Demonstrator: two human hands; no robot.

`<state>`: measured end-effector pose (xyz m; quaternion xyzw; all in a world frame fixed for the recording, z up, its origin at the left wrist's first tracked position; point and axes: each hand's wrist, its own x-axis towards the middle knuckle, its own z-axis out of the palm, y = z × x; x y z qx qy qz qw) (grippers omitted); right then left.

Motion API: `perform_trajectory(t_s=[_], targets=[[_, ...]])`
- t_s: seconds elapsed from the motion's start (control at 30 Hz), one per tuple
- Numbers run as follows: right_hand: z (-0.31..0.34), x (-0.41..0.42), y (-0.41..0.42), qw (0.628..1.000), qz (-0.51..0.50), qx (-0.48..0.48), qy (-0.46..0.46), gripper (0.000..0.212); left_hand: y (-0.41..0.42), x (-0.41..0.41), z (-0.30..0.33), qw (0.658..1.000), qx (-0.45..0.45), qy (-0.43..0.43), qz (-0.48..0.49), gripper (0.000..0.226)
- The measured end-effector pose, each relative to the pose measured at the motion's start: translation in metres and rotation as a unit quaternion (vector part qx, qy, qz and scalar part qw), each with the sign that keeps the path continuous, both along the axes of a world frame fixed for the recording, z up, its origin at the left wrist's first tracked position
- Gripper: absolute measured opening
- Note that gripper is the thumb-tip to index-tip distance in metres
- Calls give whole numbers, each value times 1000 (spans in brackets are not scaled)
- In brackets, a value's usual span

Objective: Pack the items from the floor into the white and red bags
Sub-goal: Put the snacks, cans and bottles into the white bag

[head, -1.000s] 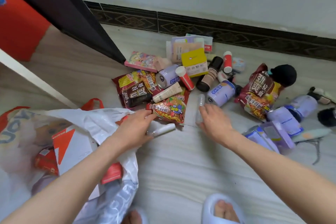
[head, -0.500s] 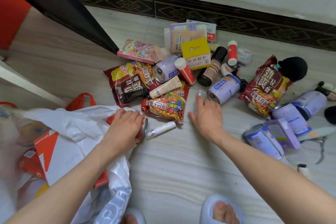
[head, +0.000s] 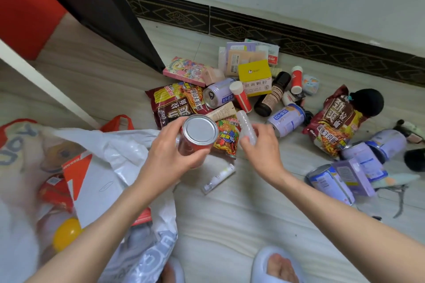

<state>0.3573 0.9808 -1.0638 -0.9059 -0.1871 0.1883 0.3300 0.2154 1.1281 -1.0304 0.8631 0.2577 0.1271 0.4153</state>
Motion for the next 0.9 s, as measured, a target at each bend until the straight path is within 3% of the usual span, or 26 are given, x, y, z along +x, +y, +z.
perform_trajectory(t_s=[0.17, 0.3, 0.43, 0.53, 0.73, 0.9], targets=[[58, -39, 25, 996, 38, 79, 32, 34, 5, -27, 59, 983, -112, -88, 117, 53], [91, -82, 48, 981, 169, 90, 22, 30, 31, -78, 92, 963, -131, -74, 224, 51], [101, -132, 74, 940, 339, 27, -22, 43, 52, -146, 96, 954, -37, 49, 293, 49], [98, -164, 99, 917, 399, -10, -24, 43, 66, -187, 80, 932, 20, 139, 334, 54], [70, -201, 126, 896, 438, -66, -42, 37, 92, -228, 31, 880, 70, 280, 378, 62], [55, -207, 133, 884, 453, -99, -67, 36, 97, -257, 3, 844, 44, 360, 396, 71]])
